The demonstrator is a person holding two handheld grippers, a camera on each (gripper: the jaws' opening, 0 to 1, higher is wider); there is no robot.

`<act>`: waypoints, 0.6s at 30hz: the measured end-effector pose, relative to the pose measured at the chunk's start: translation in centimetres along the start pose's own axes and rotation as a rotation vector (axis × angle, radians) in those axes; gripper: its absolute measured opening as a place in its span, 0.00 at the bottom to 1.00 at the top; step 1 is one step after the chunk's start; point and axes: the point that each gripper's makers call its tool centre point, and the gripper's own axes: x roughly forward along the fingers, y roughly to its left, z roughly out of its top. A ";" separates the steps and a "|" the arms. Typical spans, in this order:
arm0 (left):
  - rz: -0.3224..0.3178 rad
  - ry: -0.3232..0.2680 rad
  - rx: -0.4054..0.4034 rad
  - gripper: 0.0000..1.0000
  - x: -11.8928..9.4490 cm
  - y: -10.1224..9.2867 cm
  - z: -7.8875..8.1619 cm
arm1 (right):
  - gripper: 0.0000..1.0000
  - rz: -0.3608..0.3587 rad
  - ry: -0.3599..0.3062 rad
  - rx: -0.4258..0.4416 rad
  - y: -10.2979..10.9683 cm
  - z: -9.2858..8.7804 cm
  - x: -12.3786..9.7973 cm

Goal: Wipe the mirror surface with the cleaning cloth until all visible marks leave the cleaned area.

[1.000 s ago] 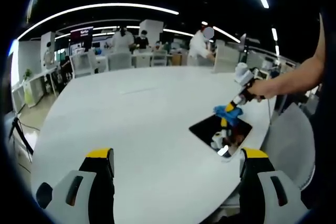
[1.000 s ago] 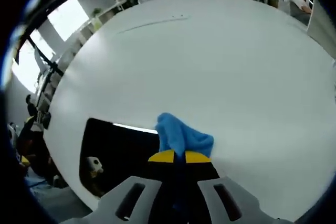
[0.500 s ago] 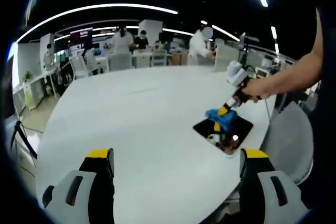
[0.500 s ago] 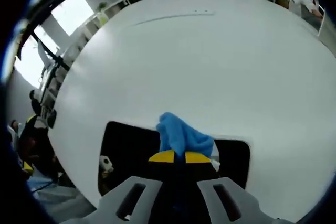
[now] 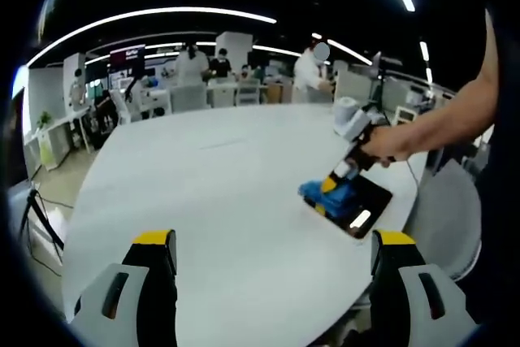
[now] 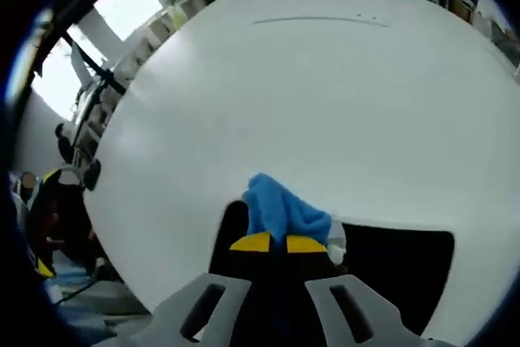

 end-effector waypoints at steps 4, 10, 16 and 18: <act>0.010 -0.001 -0.006 1.00 -0.3 0.2 -0.2 | 0.00 0.010 0.003 -0.010 1.6 0.3 0.3; 0.017 -0.004 -0.012 1.00 -0.4 0.3 -0.2 | 0.00 0.017 0.001 -0.013 2.2 0.3 0.1; 0.018 -0.007 -0.011 1.00 -0.3 0.2 0.0 | 0.00 0.022 -0.003 -0.014 2.0 0.3 0.2; 0.017 -0.009 -0.009 1.00 -0.2 0.1 0.1 | 0.00 0.027 0.001 -0.011 2.1 -0.1 0.1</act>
